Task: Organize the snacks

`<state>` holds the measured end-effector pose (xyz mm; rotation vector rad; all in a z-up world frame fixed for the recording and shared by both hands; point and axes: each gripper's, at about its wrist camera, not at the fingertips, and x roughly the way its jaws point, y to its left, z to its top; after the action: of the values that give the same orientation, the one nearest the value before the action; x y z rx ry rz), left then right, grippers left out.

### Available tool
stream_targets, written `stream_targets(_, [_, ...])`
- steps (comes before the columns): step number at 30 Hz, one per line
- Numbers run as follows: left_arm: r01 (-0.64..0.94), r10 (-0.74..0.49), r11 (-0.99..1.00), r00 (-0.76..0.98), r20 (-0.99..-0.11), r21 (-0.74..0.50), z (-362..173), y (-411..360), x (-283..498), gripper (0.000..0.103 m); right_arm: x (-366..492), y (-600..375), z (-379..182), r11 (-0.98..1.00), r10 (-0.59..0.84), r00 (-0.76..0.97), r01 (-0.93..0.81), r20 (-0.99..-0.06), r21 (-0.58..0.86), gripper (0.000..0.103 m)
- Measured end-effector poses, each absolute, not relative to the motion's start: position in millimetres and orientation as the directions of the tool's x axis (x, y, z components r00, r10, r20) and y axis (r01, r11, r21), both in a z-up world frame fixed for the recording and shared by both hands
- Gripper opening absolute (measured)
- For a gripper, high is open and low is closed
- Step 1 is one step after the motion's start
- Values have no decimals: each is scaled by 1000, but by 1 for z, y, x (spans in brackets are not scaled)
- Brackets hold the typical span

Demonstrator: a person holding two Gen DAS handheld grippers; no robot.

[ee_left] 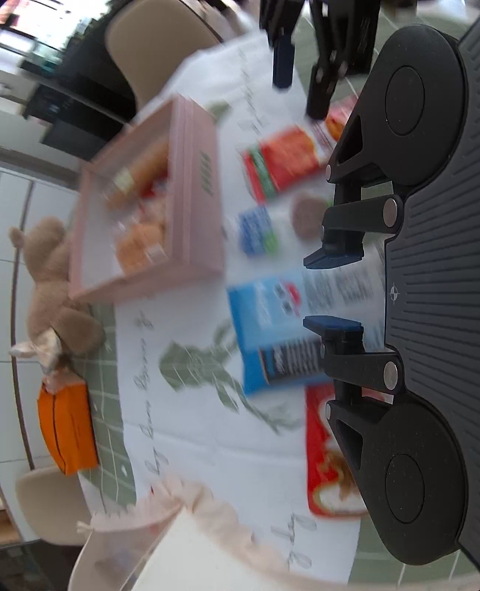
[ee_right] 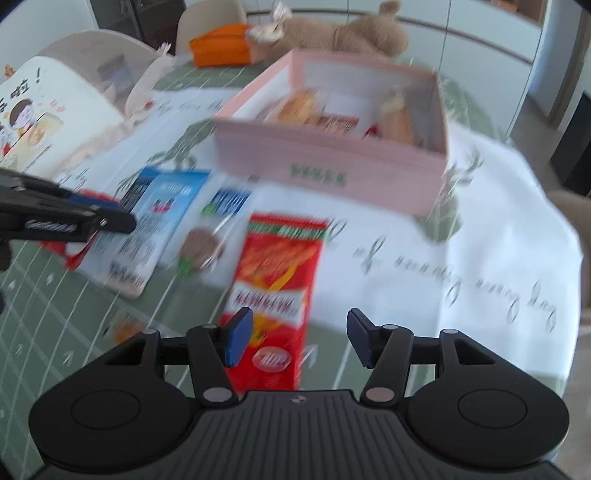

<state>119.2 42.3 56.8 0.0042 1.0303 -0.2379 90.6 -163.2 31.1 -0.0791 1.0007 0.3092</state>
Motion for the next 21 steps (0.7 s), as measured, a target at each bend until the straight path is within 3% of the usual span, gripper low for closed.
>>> stream_targets(6, [171, -276, 961, 547, -790, -217, 78, 23, 153, 32, 121, -183, 38, 977, 184, 570, -194, -801, 86, 56])
stream_targets(9, [159, -239, 971, 616, -751, -179, 87, 14, 178, 32, 130, -194, 38, 985, 165, 596, -136, -786, 104, 56])
stream_targets(12, [147, -174, 983, 608, -775, -106, 74, 5, 209, 32, 137, -201, 40, 986, 165, 606, -107, -778, 126, 56])
stream_targets(13, [147, -159, 985, 595, -788, -88, 67, 5, 216, 35, 143, -201, 40, 988, 154, 601, -103, -784, 115, 56])
stream_targets(15, [157, -159, 984, 579, -800, -82, 57, 12, 224, 54, 156, -200, 39, 993, 113, 605, -85, -788, 78, 56])
stream_targets(16, [161, -163, 983, 582, -796, -84, 55, 17, 225, 58, 163, -199, 38, 995, 96, 607, -77, -789, 61, 56])
stream_targets(21, [157, -143, 986, 595, -791, -60, 56, 51, 223, 60, 194, -184, 37, 992, 123, 586, -105, -801, 75, 57])
